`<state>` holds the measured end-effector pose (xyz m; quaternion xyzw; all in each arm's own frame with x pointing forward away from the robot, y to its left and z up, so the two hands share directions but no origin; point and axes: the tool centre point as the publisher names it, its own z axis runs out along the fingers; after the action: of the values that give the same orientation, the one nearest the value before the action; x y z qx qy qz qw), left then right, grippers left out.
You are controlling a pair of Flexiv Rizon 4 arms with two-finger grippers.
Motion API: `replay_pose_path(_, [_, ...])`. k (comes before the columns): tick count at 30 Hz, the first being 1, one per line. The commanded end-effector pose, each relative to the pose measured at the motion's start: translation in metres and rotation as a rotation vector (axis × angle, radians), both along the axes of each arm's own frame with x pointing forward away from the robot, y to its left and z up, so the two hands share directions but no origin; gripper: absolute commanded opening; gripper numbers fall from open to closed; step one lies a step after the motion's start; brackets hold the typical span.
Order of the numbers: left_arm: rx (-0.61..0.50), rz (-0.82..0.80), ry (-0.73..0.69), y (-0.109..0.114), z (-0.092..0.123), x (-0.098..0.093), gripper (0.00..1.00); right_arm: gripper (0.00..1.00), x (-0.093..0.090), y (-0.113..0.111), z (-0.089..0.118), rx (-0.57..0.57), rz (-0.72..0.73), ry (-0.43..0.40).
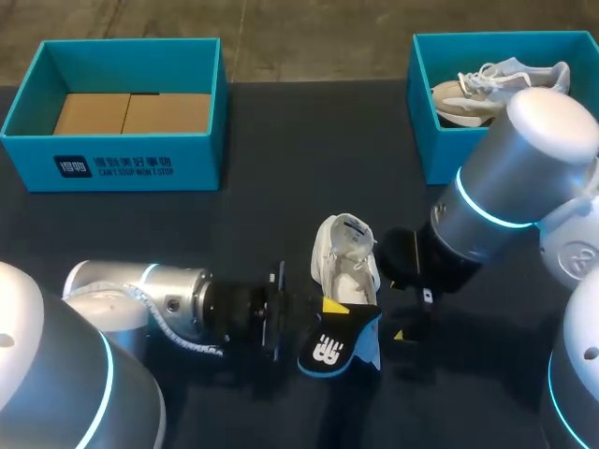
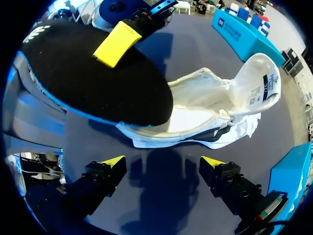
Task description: Take the shoe out of the shoebox, open the shoe tongue, remove and reinsert the insole, then place the shoe into the shoebox
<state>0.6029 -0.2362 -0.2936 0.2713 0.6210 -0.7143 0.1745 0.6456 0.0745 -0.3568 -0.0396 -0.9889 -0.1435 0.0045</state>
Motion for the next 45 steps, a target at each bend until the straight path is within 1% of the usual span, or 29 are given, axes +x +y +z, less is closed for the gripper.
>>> replay_pose_path(1, [-0.002,-0.002,0.001,-0.002,-0.002,0.001,0.00,1.00,0.009,0.009,-0.003,-0.023,0.004,0.014])
replay_pose_path(6, [0.003,0.001,-0.012,-0.003,-0.004,0.001,0.00,1.00,0.011,0.003,-0.005,-0.008,0.028,0.000])
replay_pose_path(10, [0.004,0.007,-0.015,-0.002,-0.004,0.003,0.00,1.00,0.011,0.003,-0.005,-0.008,0.028,0.000])
replay_pose_path(14, [-0.012,0.018,0.018,-0.002,-0.006,0.007,0.00,1.00,0.011,0.003,-0.005,-0.008,0.028,0.000])
replay_pose_path(25, [0.006,0.050,0.065,-0.003,-0.015,0.015,0.00,1.00,0.011,0.003,-0.005,-0.008,0.028,0.000])
replay_pose_path(30, [0.008,0.057,0.068,-0.004,-0.016,0.018,0.00,1.00,0.011,0.003,-0.005,-0.008,0.028,0.000])
replay_pose_path(38, [0.008,0.057,0.050,-0.004,-0.015,0.016,0.00,1.00,0.011,0.003,-0.005,-0.008,0.028,0.000])
replay_pose_path(45, [0.021,0.083,0.054,-0.003,-0.018,0.019,0.00,1.00,0.011,0.003,-0.005,-0.008,0.028,0.000])
